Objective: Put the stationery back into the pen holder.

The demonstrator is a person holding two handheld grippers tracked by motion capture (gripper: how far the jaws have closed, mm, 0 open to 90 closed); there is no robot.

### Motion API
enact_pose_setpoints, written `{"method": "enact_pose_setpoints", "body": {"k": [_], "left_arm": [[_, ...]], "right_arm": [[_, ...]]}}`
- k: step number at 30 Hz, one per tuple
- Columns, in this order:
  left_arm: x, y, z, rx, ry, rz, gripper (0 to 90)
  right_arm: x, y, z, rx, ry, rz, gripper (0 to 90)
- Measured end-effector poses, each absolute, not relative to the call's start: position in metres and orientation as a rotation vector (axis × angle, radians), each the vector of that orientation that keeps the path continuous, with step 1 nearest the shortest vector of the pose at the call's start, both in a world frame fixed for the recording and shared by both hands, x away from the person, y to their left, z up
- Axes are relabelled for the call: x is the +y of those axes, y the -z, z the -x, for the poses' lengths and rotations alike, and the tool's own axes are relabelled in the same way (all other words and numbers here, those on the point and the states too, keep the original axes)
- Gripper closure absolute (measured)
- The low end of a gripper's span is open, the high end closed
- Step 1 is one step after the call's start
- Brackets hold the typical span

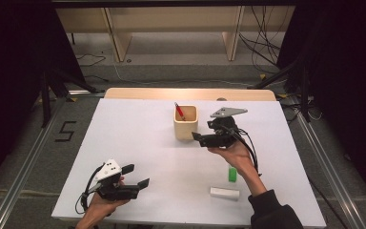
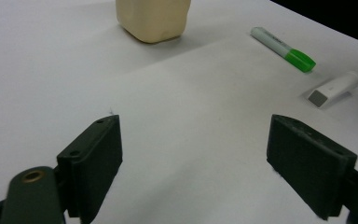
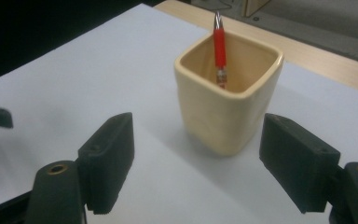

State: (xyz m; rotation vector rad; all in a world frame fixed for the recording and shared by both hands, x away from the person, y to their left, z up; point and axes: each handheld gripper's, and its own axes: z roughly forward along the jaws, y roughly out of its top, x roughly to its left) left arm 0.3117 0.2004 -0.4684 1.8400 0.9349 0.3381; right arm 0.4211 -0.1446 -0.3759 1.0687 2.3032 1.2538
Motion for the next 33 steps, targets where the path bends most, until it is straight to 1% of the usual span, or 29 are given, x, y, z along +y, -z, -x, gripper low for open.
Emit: {"method": "enact_pose_setpoints", "body": {"k": [20, 33], "left_arm": [[0.200, 0.469, -0.312, 0.934, -0.338, -1.840, 17.7], [0.199, 0.469, -0.311, 0.930, -0.336, -1.845, 17.7]], "right_arm": [[-0.174, 0.405, -0.363, 2.483, -1.166, -0.983, 24.7], [-0.179, 0.417, -0.344, 2.571, -1.112, -0.959, 24.0]]}}
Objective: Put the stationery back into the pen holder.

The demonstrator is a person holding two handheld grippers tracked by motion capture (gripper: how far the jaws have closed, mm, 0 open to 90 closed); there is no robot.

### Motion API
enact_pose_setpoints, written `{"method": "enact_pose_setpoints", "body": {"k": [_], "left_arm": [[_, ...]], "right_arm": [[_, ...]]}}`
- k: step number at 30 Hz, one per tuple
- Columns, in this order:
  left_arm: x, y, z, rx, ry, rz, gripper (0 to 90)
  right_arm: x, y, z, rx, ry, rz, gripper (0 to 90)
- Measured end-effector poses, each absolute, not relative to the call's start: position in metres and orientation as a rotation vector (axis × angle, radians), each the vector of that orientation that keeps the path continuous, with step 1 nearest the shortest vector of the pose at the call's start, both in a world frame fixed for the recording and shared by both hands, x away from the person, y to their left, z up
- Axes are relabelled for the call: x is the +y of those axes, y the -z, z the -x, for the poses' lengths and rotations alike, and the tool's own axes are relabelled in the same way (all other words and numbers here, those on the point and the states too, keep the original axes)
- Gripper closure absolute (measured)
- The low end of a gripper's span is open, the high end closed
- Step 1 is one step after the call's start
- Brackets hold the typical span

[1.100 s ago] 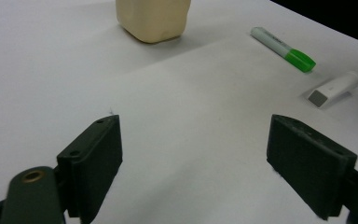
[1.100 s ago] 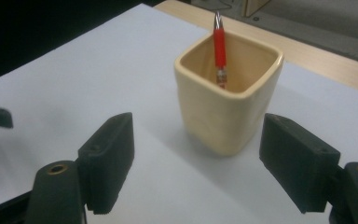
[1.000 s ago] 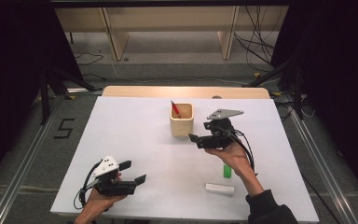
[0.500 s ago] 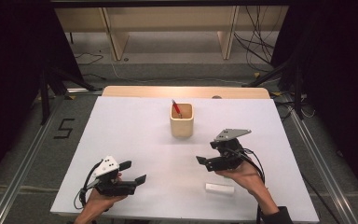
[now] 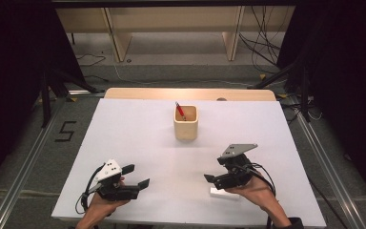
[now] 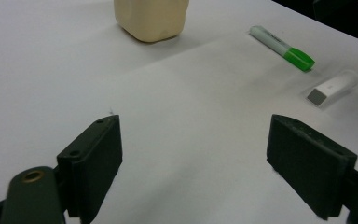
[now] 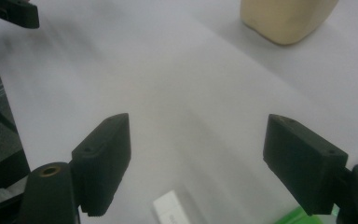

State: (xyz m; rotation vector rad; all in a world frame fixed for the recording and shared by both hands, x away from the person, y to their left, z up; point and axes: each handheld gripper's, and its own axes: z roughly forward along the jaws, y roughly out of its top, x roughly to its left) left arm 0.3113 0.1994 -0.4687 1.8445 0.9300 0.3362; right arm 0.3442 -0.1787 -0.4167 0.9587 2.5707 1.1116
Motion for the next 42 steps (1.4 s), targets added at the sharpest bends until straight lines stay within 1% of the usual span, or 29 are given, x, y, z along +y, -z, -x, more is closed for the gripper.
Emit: {"method": "enact_pose_setpoints", "body": {"k": [24, 42], "left_arm": [[0.199, 0.470, -0.311, 0.931, -0.334, -1.855, 17.7], [0.198, 0.470, -0.311, 0.931, -0.333, -1.852, 17.7]], "right_arm": [[-0.191, 0.435, -0.327, 2.717, -0.949, -0.901, 22.2], [-0.195, 0.444, -0.320, 2.785, -0.766, -0.856, 24.1]]}}
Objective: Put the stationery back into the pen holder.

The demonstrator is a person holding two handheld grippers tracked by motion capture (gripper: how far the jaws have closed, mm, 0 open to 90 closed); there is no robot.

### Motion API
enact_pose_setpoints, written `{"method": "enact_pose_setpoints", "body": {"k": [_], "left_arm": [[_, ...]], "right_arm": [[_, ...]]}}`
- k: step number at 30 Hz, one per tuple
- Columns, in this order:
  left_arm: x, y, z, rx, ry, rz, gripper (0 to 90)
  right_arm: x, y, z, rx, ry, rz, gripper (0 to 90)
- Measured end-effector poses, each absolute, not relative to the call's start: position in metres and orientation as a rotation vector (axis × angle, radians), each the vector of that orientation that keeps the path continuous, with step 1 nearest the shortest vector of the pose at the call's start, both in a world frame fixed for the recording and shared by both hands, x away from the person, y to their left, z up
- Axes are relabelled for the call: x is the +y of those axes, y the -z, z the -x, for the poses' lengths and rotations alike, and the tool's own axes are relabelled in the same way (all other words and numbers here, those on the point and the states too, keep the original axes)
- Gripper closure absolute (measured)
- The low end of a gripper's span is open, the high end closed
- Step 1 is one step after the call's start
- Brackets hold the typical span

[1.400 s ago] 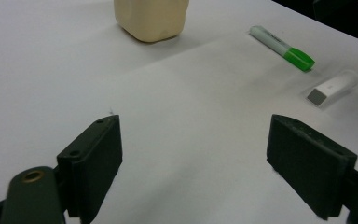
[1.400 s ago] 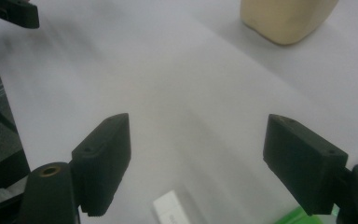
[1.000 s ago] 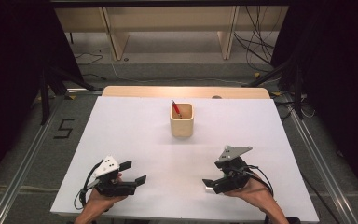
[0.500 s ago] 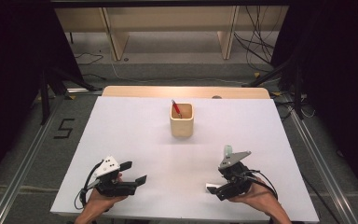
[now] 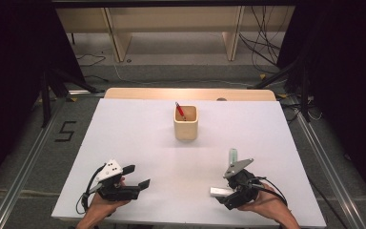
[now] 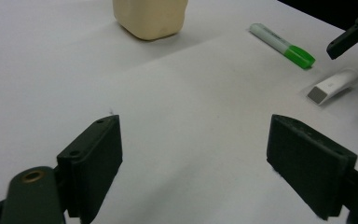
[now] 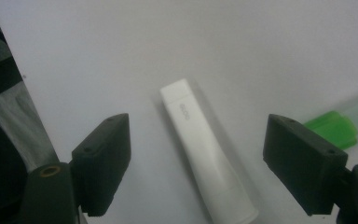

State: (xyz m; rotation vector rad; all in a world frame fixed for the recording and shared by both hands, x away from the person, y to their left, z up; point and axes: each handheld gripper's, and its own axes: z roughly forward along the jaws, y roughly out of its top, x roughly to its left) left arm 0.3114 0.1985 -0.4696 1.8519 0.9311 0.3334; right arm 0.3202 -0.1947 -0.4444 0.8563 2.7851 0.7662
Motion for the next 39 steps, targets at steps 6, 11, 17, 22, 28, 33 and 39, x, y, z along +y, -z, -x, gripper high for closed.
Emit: {"method": "enact_pose_setpoints", "body": {"k": [6, 11, 17, 22, 28, 33, 39], "left_arm": [[0.198, 0.470, -0.311, 0.928, -0.335, -1.855, 17.7], [0.198, 0.470, -0.311, 0.930, -0.336, -1.853, 17.7], [0.198, 0.470, -0.311, 0.930, -0.335, -1.854, 17.7], [0.198, 0.470, -0.311, 0.929, -0.337, -1.858, 17.7], [0.198, 0.470, -0.311, 0.929, -0.337, -1.858, 17.7], [0.197, 0.470, -0.311, 0.926, -0.338, -1.864, 17.7], [0.197, 0.470, -0.311, 0.925, -0.336, -1.865, 17.7]], "right_arm": [[-0.197, 0.449, -0.319, 2.808, -0.708, -0.841, 25.4], [-0.198, 0.450, -0.318, 2.820, -0.662, -0.837, 26.5], [-0.200, 0.451, -0.319, 2.824, -0.633, -0.827, 28.2], [-0.201, 0.452, -0.319, 2.833, -0.612, -0.824, 31.2], [-0.200, 0.455, -0.319, 2.852, -0.585, -0.822, 36.9], [-0.201, 0.458, -0.320, 2.858, -0.548, -0.806, 41.0], [-0.203, 0.459, -0.321, 2.856, -0.517, -0.800, 46.0]]}}
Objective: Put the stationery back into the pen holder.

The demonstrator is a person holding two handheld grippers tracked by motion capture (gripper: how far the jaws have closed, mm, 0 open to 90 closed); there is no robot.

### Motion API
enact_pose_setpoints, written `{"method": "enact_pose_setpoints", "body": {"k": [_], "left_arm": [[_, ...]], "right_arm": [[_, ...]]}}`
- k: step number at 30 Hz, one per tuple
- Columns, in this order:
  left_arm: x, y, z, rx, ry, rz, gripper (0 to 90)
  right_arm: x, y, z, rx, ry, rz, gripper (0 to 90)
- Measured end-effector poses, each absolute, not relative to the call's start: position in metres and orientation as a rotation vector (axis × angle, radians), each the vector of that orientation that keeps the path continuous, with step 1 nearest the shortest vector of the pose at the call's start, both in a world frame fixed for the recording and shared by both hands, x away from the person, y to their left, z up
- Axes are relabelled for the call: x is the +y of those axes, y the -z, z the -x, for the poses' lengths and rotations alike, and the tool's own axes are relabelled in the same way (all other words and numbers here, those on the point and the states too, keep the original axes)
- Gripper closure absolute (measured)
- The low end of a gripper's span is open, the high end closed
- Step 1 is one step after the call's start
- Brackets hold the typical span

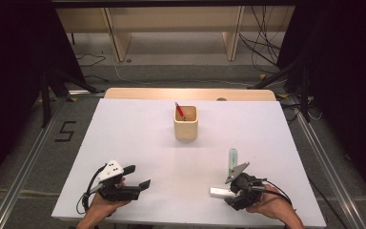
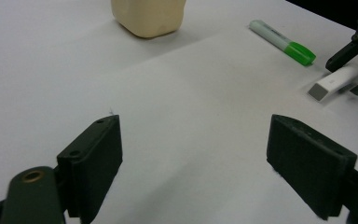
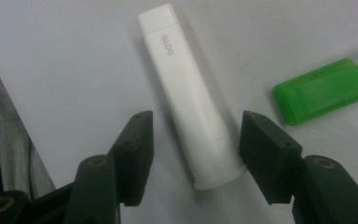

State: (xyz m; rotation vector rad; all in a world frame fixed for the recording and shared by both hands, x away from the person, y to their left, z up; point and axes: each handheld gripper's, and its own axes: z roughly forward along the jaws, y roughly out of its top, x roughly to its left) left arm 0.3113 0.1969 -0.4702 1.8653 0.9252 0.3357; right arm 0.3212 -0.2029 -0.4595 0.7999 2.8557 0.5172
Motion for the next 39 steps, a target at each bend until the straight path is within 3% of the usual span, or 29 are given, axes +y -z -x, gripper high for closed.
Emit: {"method": "enact_pose_setpoints", "body": {"k": [22, 39], "left_arm": [[0.195, 0.471, -0.311, 0.921, -0.338, -1.876, 18.0], [0.195, 0.470, -0.311, 0.923, -0.338, -1.872, 18.0]], "right_arm": [[-0.201, 0.460, -0.323, 2.902, -0.437, -0.672, 66.0], [-0.196, 0.447, -0.317, 2.852, -0.553, -0.613, 67.6]]}}
